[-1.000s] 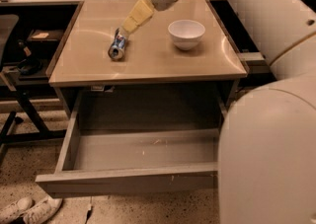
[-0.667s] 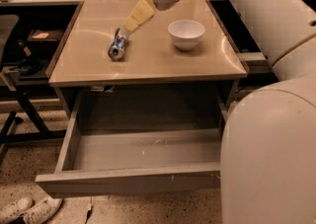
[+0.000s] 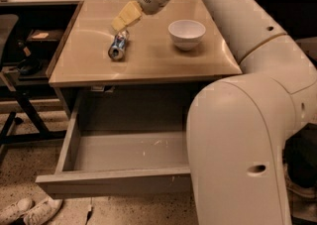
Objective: Place redbull can into top drawer
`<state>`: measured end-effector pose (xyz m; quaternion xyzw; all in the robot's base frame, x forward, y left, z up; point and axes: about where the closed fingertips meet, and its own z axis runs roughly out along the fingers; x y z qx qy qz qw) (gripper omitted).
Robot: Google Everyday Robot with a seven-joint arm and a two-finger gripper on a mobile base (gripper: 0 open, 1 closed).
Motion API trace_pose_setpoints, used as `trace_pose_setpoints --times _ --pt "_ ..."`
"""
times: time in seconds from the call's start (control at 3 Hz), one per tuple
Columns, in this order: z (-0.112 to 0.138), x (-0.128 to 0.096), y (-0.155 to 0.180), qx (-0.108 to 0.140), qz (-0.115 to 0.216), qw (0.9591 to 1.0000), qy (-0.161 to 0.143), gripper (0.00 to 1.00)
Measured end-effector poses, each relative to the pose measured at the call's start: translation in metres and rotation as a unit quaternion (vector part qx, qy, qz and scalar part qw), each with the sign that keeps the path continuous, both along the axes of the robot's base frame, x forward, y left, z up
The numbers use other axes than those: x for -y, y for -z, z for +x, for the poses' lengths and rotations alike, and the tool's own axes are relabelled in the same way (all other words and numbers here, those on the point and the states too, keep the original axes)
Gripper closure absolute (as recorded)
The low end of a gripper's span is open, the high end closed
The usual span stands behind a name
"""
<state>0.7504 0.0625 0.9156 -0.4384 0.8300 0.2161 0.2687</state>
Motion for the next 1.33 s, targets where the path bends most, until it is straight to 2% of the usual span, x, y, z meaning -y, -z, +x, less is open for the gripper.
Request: trace_pose_setpoints --times 0.33,0.67,1.33 --pt "-0.003 -0.034 0.012 -0.035 -0.004 0.9993 0.011 0.00" --pt "0.004 -0.038 0.020 -0.040 -0.004 0.9991 0.013 0.00" --pt "0.018 -0.056 0.051 -0.073 -0.009 0.9970 0.024 0.00"
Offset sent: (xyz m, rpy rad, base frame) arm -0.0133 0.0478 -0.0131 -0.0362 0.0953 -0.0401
